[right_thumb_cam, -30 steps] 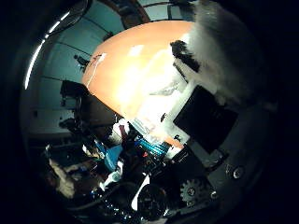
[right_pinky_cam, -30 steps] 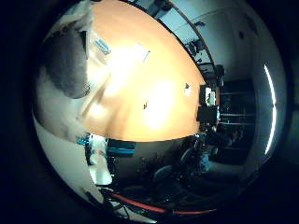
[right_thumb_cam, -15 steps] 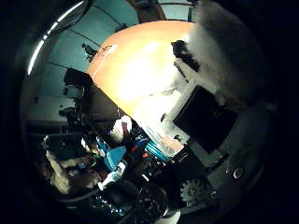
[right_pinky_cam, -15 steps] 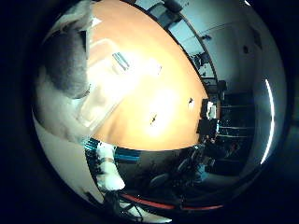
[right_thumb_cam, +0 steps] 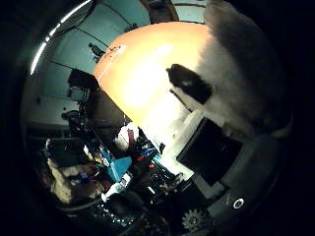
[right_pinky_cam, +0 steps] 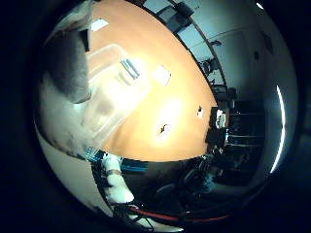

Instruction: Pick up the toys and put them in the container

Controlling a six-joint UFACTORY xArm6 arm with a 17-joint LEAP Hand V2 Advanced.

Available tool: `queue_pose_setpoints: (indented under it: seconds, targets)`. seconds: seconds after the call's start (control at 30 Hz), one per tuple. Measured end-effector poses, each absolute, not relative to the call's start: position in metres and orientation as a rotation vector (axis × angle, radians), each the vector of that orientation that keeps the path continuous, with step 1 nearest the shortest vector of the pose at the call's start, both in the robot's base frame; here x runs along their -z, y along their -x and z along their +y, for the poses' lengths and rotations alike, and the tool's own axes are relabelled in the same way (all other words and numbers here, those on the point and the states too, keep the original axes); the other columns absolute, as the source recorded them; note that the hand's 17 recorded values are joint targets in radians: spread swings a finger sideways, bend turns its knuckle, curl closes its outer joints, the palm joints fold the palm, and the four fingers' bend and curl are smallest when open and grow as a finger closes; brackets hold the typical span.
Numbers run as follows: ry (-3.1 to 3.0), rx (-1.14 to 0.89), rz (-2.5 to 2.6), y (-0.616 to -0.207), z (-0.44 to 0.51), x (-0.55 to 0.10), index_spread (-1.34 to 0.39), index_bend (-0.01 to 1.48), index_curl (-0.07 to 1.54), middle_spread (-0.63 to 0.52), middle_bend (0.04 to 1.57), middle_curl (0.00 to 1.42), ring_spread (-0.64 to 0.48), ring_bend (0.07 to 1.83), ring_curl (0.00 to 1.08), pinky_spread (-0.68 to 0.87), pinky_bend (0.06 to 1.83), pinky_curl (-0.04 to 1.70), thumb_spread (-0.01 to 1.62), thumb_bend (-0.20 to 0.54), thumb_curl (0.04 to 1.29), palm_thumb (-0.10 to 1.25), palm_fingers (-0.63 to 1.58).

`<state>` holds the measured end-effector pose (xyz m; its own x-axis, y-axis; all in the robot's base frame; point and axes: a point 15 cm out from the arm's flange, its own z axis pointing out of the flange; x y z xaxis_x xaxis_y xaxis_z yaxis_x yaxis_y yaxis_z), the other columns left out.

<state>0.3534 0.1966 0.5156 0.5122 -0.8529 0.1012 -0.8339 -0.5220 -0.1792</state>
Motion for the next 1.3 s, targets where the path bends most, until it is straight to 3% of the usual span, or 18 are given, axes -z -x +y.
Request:
queue_pose_setpoints:
  seconds: [0.13, 0.27, 0.6, 0.77, 0.93, 1.3]
  targets:
    - [2.633, 0.268, 1.490, -0.355, 0.192, -0.515, -0.44, 0.28, 0.63, -0.26, 0.85, 0.64, -0.30, 1.09, 0.54, -0.35, 0.94, 0.76, 1.22, -0.025, 0.34, 0.59, 0.50]
    - [2.637, 0.263, 1.493, -0.355, 0.191, -0.514, -0.44, 0.28, 0.57, -0.24, 0.71, 0.59, -0.28, 1.00, 0.49, -0.15, 0.85, 0.74, 1.19, -0.024, 0.30, 0.55, 0.35]
    - [2.649, 0.257, 1.495, -0.354, 0.190, -0.513, -0.42, 0.23, 0.46, -0.15, 0.49, 0.46, -0.15, 0.83, 0.39, 0.23, 0.73, 0.66, 1.14, -0.021, 0.26, 0.50, 0.26]
    - [2.668, 0.244, 1.505, -0.350, 0.187, -0.510, -0.41, 0.25, 0.43, -0.12, 0.44, 0.42, -0.03, 0.68, 0.32, 0.42, 0.56, 0.55, 1.12, -0.022, 0.26, 0.48, 0.21]
    - [2.678, 0.230, 1.525, -0.346, 0.181, -0.509, -0.40, 0.19, 0.40, -0.10, 0.37, 0.38, 0.04, 0.59, 0.27, 0.47, 0.49, 0.47, 1.11, -0.022, 0.26, 0.47, 0.26]
    - [2.613, 0.250, 1.646, -0.355, 0.114, -0.520, -0.39, 0.17, 0.33, -0.08, 0.31, 0.36, 0.07, 0.51, 0.22, 0.48, 0.45, 0.38, 1.10, -0.022, 0.26, 0.46, 0.29]
